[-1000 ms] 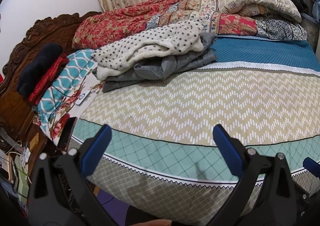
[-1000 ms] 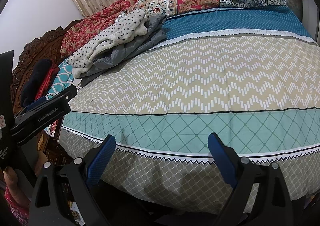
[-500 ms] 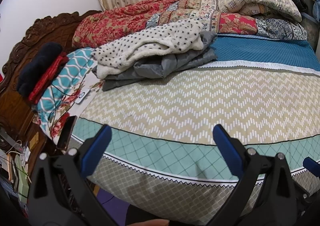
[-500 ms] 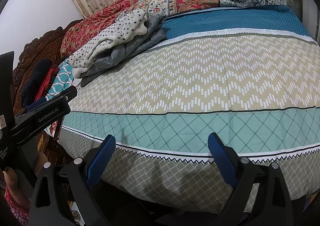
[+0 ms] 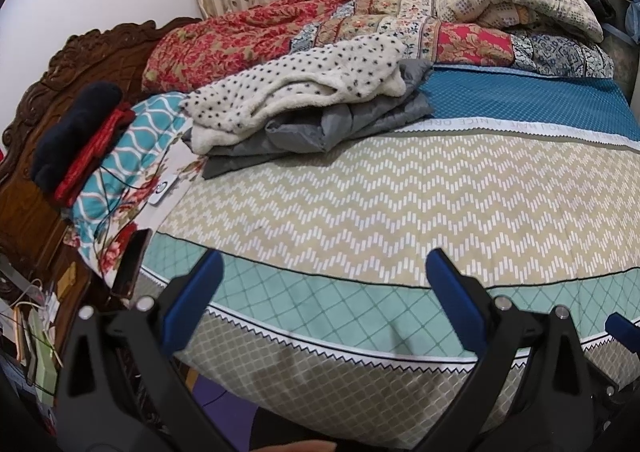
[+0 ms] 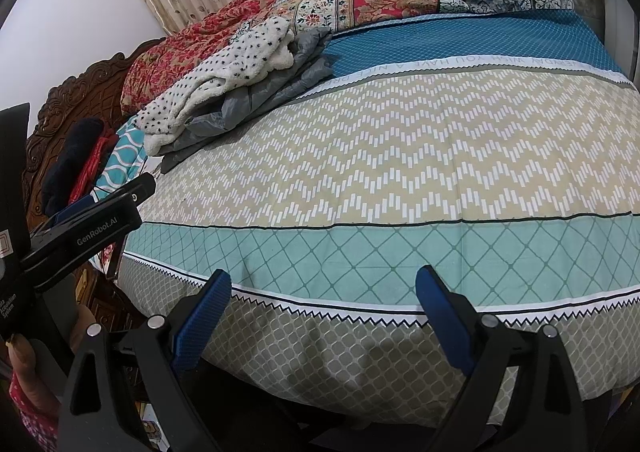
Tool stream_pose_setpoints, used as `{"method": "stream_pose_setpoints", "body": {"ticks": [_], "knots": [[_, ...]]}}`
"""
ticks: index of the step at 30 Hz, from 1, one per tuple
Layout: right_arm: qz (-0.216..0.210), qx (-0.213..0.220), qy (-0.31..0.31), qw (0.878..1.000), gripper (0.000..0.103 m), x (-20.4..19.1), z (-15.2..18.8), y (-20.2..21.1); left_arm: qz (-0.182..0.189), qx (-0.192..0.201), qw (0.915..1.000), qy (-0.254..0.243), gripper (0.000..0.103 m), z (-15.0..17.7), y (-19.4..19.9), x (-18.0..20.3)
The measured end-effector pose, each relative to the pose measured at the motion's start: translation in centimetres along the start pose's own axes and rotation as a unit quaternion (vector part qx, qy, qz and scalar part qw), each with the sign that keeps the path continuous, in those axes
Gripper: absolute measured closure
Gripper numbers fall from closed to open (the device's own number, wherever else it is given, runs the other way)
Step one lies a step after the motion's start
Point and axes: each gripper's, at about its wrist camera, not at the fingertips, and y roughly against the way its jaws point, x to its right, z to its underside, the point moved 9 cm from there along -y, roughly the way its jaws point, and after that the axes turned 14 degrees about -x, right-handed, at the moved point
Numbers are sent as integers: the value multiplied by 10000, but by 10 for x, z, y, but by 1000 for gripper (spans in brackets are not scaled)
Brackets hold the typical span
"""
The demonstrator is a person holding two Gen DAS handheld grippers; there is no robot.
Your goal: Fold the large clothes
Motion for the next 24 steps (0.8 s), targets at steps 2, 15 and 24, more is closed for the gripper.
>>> {"method": "stream_pose_setpoints", "body": {"ticks": [2,15,24], "knots": [[0,5,2,10000,6,0,0,-1,-11,15,10000,-4,6,0,0,0],[1,3,1,10000,6,0,0,0,36,10,10000,11,6,-1,0,-3],[-22,32,4,10000,6,0,1,0,52,-84,9999,84,6,0,0,-4]]}}
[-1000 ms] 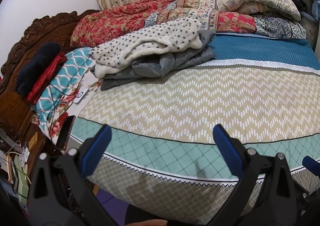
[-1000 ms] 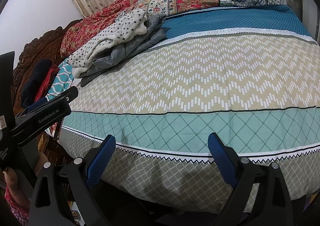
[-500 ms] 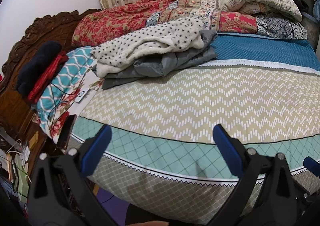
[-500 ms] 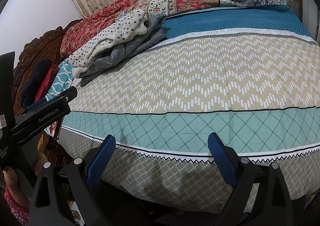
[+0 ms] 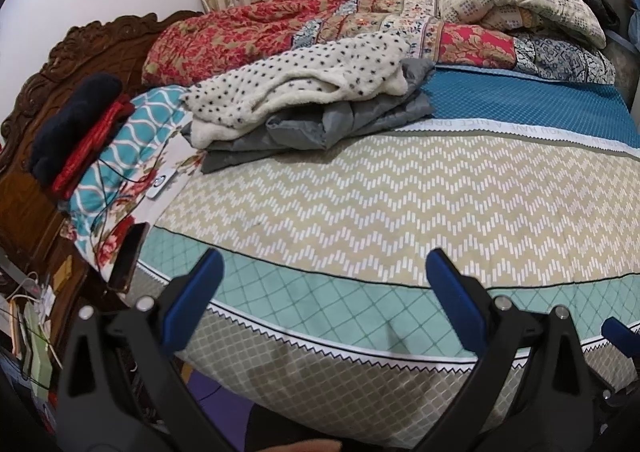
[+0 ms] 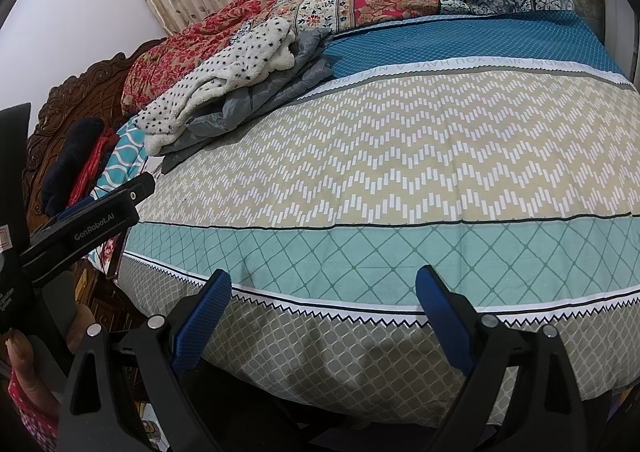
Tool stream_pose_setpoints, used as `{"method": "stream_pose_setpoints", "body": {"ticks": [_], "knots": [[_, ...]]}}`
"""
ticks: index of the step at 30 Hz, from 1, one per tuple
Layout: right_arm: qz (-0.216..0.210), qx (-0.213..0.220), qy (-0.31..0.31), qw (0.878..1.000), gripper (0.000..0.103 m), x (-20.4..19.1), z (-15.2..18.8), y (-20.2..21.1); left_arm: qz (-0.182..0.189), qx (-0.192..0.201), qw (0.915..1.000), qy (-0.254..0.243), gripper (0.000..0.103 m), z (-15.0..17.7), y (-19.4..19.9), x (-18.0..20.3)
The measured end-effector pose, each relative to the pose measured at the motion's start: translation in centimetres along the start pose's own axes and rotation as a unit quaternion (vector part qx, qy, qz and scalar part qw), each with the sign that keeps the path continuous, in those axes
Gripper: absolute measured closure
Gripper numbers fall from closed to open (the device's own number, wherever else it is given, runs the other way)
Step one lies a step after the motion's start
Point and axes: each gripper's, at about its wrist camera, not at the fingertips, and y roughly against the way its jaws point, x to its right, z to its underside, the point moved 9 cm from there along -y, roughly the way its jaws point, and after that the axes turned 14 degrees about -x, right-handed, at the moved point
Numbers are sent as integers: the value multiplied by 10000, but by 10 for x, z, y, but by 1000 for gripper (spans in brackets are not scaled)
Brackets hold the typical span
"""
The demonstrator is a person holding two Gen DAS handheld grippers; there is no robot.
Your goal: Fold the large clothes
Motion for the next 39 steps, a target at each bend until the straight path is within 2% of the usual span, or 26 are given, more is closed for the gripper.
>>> {"method": "stream_pose_setpoints", "body": {"ticks": [26,34,39], "knots": [[-18,-7,-28,10000,6,0,0,1,26,-115,9999,-61,6,5,-6,3],[34,15,-56,10000,6,4,-1,-1,214,-114,9996,-111,6,3,-6,15],[251,107,-270,9993,6,29,-6,0,404,-44,9988,-266,6,-6,-7,37]]}}
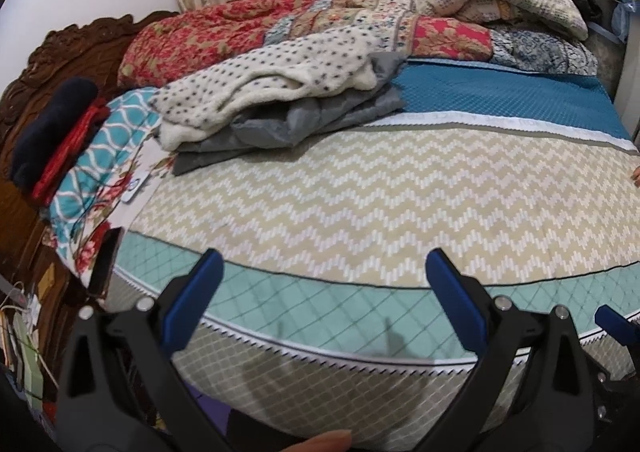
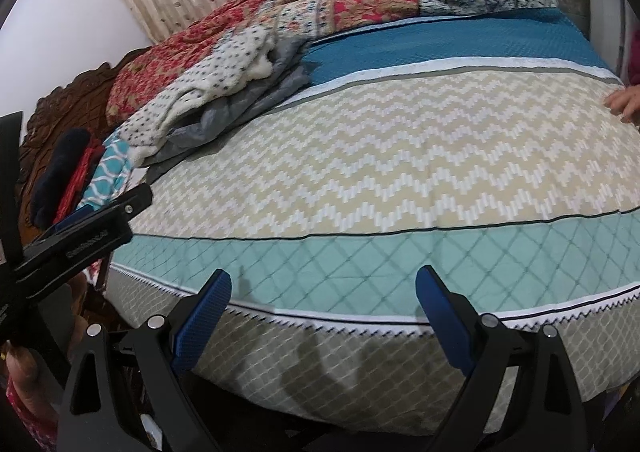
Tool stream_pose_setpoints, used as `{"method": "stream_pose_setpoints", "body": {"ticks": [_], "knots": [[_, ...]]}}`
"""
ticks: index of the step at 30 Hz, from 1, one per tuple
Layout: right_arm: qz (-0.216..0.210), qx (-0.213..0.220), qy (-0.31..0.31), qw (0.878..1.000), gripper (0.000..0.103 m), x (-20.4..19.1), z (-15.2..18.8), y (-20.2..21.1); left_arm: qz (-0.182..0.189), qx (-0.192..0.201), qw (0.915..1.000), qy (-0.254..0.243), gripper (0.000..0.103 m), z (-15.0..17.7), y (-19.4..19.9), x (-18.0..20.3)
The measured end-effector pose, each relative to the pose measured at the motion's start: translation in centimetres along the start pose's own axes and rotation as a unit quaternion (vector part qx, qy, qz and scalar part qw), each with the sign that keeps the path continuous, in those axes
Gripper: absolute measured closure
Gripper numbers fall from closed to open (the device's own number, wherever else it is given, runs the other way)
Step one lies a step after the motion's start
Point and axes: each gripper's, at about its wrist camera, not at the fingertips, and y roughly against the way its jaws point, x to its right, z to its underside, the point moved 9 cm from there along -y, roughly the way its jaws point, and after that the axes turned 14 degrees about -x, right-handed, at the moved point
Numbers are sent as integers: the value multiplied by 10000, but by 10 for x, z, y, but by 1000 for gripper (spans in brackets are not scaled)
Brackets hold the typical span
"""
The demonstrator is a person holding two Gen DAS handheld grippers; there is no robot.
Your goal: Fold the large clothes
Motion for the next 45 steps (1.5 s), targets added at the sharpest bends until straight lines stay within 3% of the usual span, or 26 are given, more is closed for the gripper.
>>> {"method": "stream_pose_setpoints", "body": {"ticks": [10,16,20,24,27,29,45], "knots": [[900,328,-515,9941,6,85,-28,3,548,27,9974,-473,6,-30,-29,82],[1488,490,-723,9850,6,135,-54,-17,830,-83,9940,-706,6,-47,-77,139],[1666,496,-761,9818,6,154,-71,-41,890,-28,9936,-699,6,-57,-104,164],[2085,287,-609,9757,5,171,-82,-75,770,-137,9949,-631,6,-56,-135,171],[2221,406,-530,9727,-1,174,-85,-87,732,-518,9941,-614,6,-46,-164,171],[2268,418,-522,9716,-1,175,-85,-89,972,-619,9922,-482,5,-42,-176,169],[2186,515,-560,9728,-1,175,-82,-87,1252,-514,9904,-289,5,-35,-175,165]]}}
